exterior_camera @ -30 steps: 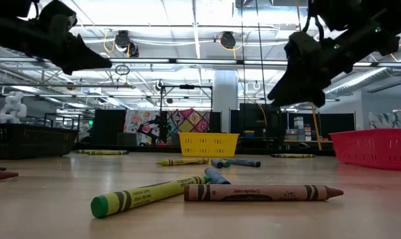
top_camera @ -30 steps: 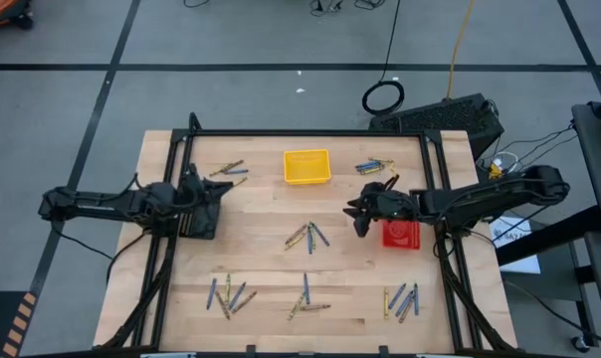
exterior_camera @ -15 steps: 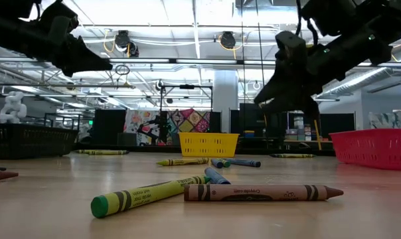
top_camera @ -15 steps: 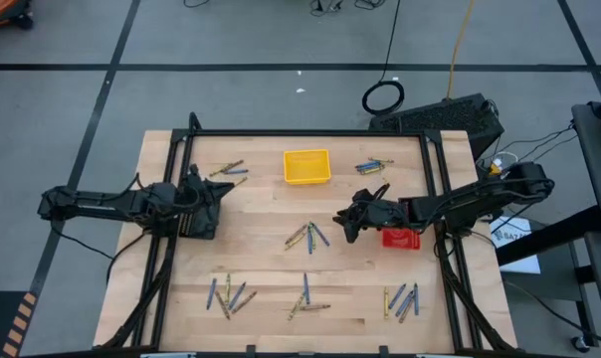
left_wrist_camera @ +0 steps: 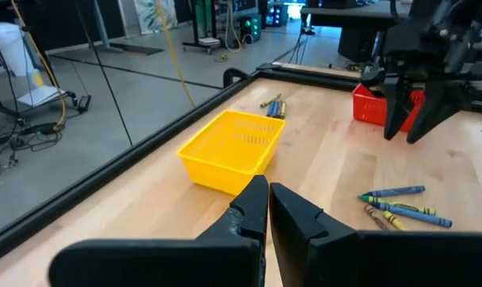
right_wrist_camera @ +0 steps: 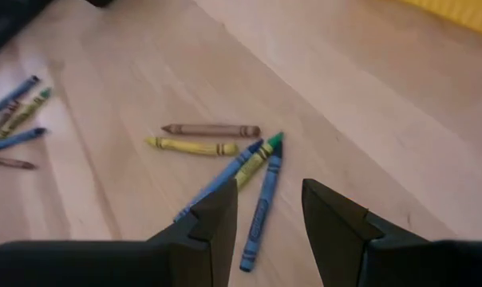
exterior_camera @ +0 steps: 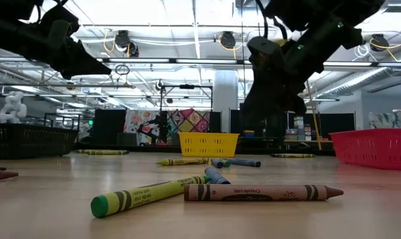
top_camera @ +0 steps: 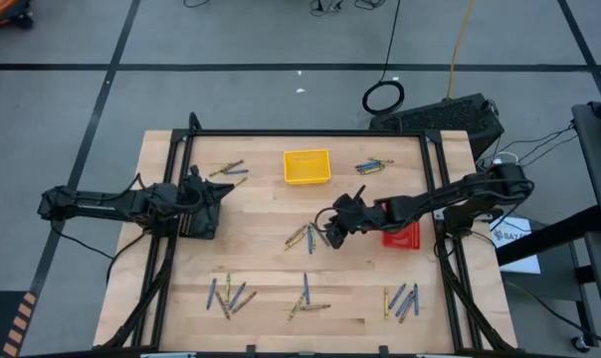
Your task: Sort crayons
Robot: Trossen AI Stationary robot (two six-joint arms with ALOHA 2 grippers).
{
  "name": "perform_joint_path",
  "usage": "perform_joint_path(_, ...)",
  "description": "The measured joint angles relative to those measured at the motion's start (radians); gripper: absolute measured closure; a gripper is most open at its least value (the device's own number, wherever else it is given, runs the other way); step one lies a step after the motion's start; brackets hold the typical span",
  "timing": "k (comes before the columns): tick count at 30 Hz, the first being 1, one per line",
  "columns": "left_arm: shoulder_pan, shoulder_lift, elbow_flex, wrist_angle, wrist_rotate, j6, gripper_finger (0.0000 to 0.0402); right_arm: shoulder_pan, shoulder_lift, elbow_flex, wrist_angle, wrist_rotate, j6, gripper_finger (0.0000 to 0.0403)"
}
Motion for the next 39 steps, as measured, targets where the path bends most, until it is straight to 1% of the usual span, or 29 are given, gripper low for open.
perform_joint_path(7, 0.0, 0.0, 0.0, -0.011, 0.0, 0.0, 0.0382, 0.0, 0.014, 0.0, -0.028, -0.007, 0.056, 0.0273)
perform_joint_path(10, 0.0, 0.0, 0.0, -0.016, 0.005, 0.0, 0.0382, 0.0, 0.016, -0.001, -0.052, -0.051, 0.076, 0.0273)
perform_joint_path(13, 0.0, 0.0, 0.0, -0.016, 0.015, 0.0, 0.0382, 0.002, 0.047, -0.001, -0.043, -0.085, 0.082, 0.0273)
perform_joint_path(19, 0.0, 0.0, 0.0, -0.016, 0.016, 0.0, 0.0382, 0.006, 0.168, -0.002, 0.028, -0.183, 0.099, 0.0273)
perform_joint_path(22, 0.0, 0.0, 0.0, -0.016, 0.015, 0.0, 0.0382, 0.006, 0.183, -0.001, 0.068, -0.179, 0.092, 0.0273)
perform_joint_path(28, 0.0, 0.0, 0.0, -0.016, 0.015, -0.001, 0.0382, 0.005, 0.185, 0.005, 0.071, -0.178, 0.074, 0.0273)
perform_joint_path(34, 0.0, 0.0, 0.0, -0.014, 0.015, 0.0, 0.0382, 0.005, 0.242, 0.067, 0.06, -0.181, 0.034, 0.0273)
perform_joint_path(39, 0.0, 0.0, 0.0, -0.016, 0.015, 0.0, 0.0382, 0.006, 0.28, 0.142, -0.095, -0.153, 0.023, 0.0273)
